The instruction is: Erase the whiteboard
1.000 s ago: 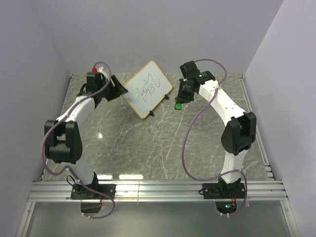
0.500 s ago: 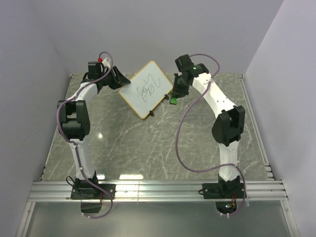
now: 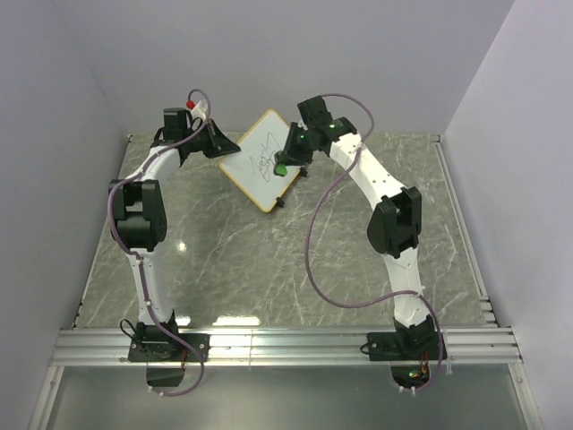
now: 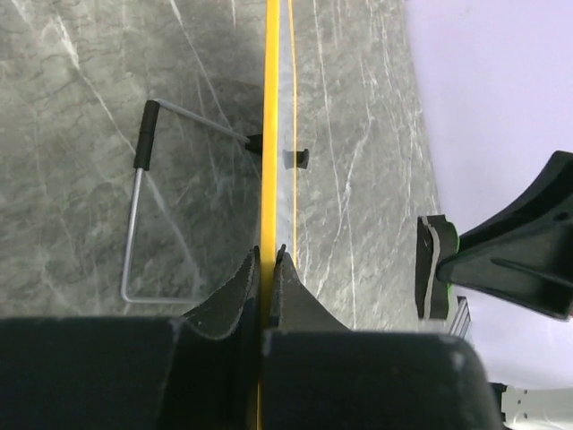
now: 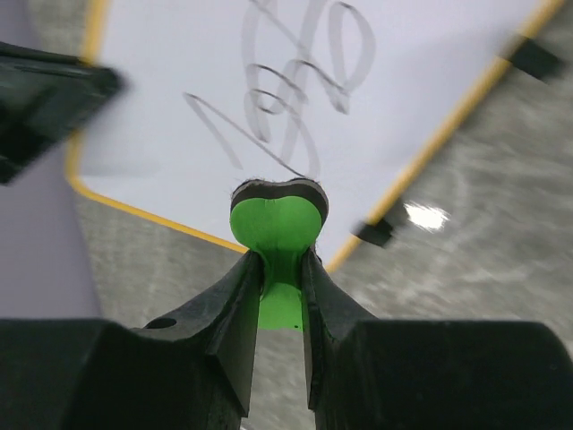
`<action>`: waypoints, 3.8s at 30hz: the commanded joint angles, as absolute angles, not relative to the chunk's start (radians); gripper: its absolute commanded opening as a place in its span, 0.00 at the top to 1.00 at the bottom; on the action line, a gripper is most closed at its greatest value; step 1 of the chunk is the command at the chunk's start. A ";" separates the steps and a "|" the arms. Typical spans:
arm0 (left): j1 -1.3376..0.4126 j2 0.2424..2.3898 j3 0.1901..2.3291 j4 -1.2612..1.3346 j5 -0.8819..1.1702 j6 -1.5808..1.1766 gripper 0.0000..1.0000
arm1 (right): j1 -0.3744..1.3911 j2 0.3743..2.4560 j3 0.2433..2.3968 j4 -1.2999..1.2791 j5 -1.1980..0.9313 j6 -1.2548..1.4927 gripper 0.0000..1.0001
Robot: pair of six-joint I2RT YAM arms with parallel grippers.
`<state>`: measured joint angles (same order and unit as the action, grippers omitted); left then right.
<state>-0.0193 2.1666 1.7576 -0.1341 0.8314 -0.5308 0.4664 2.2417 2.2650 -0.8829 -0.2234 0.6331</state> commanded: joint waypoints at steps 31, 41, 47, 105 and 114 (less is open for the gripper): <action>-0.135 2.112 1.738 -0.419 0.575 -0.322 1.00 | 0.540 2.333 1.890 -0.423 -0.172 0.733 1.00; -0.135 2.103 1.724 -0.411 0.581 -0.321 1.00 | 0.538 2.341 1.871 -0.533 -0.080 0.747 1.00; -0.137 2.089 1.710 -0.402 0.592 -0.322 1.00 | 0.538 2.347 1.951 -0.474 -0.147 0.798 1.00; -0.310 1.942 1.526 -0.426 0.617 -0.236 1.00 | 0.450 2.592 2.433 -0.166 -0.292 1.103 1.00; -0.308 1.934 1.551 -0.451 0.595 -0.215 1.00 | 0.425 2.468 2.171 -0.348 -0.285 0.944 1.00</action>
